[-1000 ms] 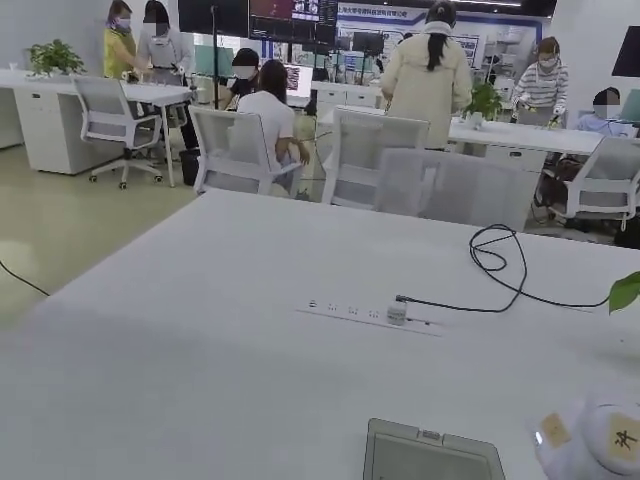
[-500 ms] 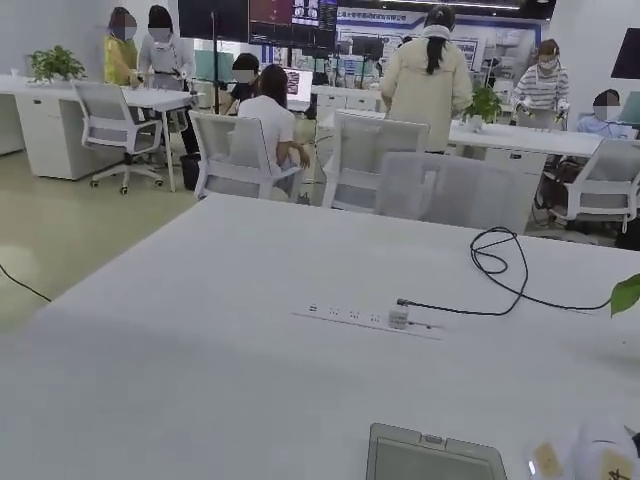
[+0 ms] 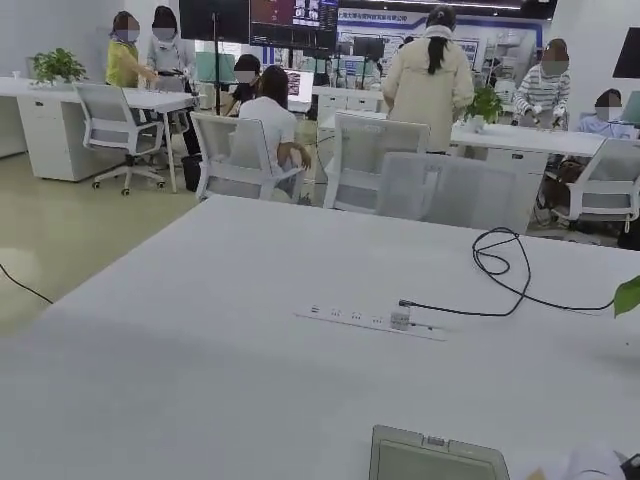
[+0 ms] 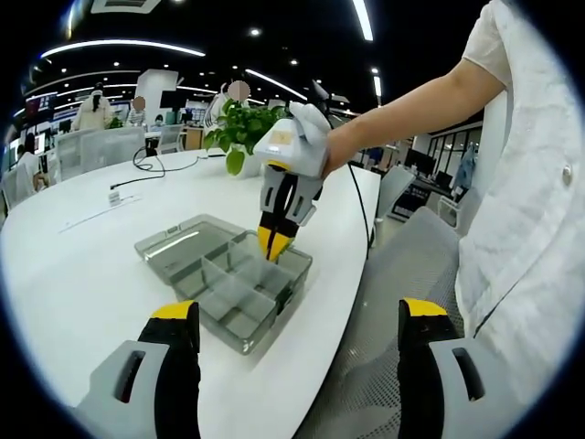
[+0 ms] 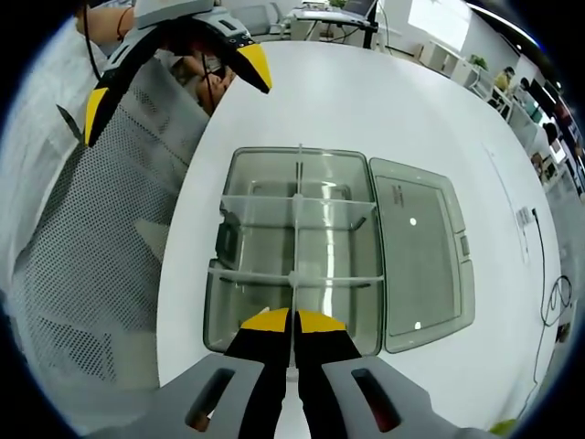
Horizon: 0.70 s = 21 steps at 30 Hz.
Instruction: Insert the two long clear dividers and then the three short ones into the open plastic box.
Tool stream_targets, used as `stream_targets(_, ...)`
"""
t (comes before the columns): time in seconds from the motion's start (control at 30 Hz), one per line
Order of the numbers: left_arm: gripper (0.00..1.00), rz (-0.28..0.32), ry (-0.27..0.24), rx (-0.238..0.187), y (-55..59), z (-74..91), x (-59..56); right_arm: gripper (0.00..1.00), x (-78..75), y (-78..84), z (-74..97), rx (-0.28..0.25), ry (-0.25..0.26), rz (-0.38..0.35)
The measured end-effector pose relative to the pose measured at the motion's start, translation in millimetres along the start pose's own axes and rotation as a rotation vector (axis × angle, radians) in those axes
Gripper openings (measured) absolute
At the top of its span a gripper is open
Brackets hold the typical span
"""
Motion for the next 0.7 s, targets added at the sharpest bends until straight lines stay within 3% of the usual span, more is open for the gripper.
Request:
stream_targets(0.33, 0.91, 0.004, -0.006, 0.003, 1.6, 2.5, 2.0, 0.05, -0.2, 1.6, 1.0, 0.001, 0.007, -0.003)
stream_targets(0.7, 0.94, 0.014, -0.013, -0.006, 2.1, 6.1, 4.8, 0.17, 7.6, 12.8, 29.8, -0.098, 0.051, -0.097)
Point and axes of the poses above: the centre of the closed fingertips' face, and the gripper's own axes: z roughly backward along the fingers, x roughly to its left, y roughly out of its underside, the point moved 9 cm from there along z, roughly backward along the fingers, and after that the axes turned 10 degrees about x, right-handed, at the moved point
